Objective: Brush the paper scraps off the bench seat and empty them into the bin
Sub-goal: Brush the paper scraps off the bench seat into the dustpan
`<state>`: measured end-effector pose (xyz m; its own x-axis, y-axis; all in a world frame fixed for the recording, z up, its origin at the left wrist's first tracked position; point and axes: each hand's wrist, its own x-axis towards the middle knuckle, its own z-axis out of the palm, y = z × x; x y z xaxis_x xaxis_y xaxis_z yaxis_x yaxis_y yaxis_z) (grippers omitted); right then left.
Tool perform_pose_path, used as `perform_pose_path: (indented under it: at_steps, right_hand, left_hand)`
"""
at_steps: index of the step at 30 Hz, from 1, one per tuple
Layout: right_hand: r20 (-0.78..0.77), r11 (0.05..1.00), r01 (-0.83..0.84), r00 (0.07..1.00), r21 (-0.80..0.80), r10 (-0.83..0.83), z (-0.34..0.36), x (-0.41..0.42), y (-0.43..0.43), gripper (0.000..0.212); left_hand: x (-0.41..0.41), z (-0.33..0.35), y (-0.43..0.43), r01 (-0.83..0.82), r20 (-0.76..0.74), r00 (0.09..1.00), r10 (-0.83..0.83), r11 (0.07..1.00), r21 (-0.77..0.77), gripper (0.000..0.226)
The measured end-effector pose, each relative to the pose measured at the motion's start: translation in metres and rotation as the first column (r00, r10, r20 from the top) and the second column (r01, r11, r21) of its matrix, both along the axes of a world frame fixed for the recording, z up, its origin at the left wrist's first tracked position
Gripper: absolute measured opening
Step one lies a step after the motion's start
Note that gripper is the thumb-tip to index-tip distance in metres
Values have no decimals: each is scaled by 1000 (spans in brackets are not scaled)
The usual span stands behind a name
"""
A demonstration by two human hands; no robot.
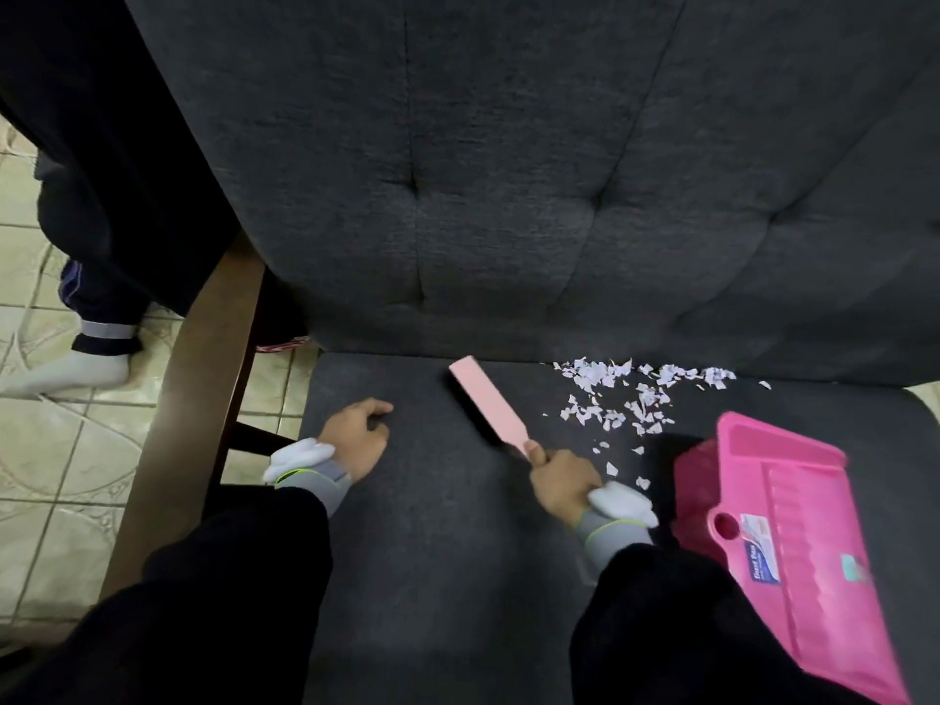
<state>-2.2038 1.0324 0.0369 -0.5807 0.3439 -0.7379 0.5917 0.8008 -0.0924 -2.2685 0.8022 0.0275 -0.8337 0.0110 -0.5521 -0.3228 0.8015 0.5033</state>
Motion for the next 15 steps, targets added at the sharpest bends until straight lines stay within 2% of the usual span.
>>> perform_pose_path:
  at_steps: [5,9,15]
  right_hand:
    - [-37,975,162,987,152,-158,11,25,74,59]
    - [-73,950,303,952,79,-298,18,31,93,58]
    - [-68,983,171,982,-71,-176,19,41,37,56]
  left_hand:
    - [6,11,10,-10,-15,1000,11,999,36,33]
    - [16,18,25,2,-14,1000,-1,997,82,33]
    - [27,27,42,-5,-36,999,11,988,156,32]
